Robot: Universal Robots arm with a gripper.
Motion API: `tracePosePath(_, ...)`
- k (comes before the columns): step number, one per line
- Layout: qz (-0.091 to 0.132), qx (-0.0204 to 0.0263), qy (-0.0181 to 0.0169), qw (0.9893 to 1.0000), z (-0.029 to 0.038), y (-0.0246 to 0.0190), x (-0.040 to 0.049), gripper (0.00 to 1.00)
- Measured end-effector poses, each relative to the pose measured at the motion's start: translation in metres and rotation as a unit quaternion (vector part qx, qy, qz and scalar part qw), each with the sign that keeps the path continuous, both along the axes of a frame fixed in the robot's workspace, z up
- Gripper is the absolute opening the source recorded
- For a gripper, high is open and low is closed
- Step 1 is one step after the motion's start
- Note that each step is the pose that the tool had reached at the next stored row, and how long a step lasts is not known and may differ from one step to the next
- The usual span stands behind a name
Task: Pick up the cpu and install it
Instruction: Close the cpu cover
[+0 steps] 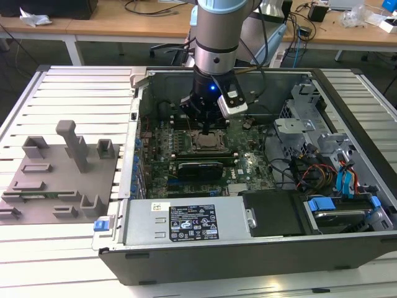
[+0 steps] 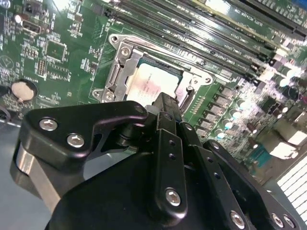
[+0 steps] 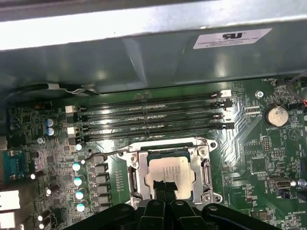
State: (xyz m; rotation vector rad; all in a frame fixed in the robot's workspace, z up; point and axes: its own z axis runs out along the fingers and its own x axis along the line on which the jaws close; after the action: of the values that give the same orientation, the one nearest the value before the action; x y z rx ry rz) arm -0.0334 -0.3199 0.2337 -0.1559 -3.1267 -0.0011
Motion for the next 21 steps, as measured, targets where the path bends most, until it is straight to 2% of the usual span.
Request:
tracePosePath(12,0.001,0.0001,-0.0001,1.0,-0.0001,0.0,0.0028,0.11)
tracePosePath(17,0.001,0.0001,-0.0001,1.0,0.0074,0.0,0.0028,0.11)
tracePosePath(21,0.001,0.0001,-0.0001,1.0,0.008,0.0,0.0028,0.11)
